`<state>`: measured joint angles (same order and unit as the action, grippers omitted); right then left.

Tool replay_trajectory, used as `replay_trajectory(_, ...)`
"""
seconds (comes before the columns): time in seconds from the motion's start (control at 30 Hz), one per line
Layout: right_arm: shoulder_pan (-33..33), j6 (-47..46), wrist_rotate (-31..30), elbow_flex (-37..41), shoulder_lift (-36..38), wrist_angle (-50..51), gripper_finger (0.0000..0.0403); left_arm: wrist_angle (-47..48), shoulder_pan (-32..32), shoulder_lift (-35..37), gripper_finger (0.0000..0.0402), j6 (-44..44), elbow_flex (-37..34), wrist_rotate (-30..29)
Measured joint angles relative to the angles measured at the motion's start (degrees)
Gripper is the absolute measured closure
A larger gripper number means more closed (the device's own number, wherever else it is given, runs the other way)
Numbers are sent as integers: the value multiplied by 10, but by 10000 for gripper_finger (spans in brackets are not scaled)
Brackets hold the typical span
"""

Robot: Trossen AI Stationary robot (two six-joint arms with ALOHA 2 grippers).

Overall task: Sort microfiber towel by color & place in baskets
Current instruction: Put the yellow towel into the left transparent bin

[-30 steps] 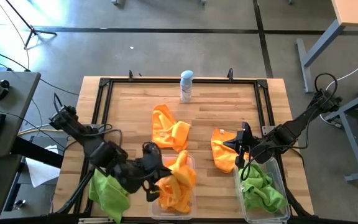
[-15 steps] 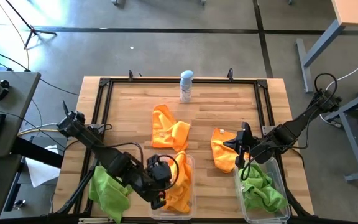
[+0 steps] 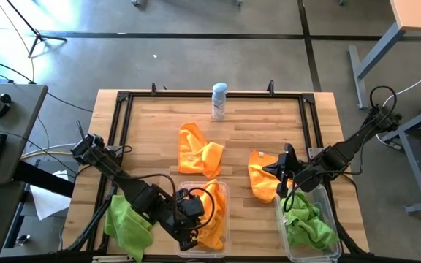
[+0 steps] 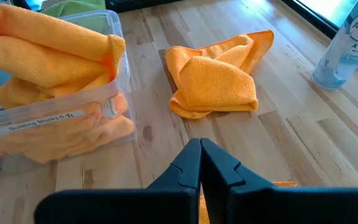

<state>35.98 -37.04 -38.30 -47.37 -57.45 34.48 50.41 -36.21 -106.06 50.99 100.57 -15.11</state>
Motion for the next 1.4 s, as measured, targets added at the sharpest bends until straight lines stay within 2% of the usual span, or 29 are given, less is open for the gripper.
replay_trajectory(0.3,0,0,0,0,0,0,402,0,0,0,401,3,0,1)
replay_trajectory(0.5,0,0,0,0,0,0,402,10,-2,-6,401,63,0,74)
replay_trajectory(0.7,0,0,0,0,0,0,402,26,9,-43,401,88,-35,121)
replay_trajectory(0.9,0,0,0,0,0,0,402,32,35,-90,401,67,-41,123)
replay_trajectory(1.2,0,0,0,0,0,0,402,15,56,-115,401,25,-43,133)
replay_trajectory(1.4,0,-4,0,0,0,0,402,24,67,-113,401,51,-26,153)
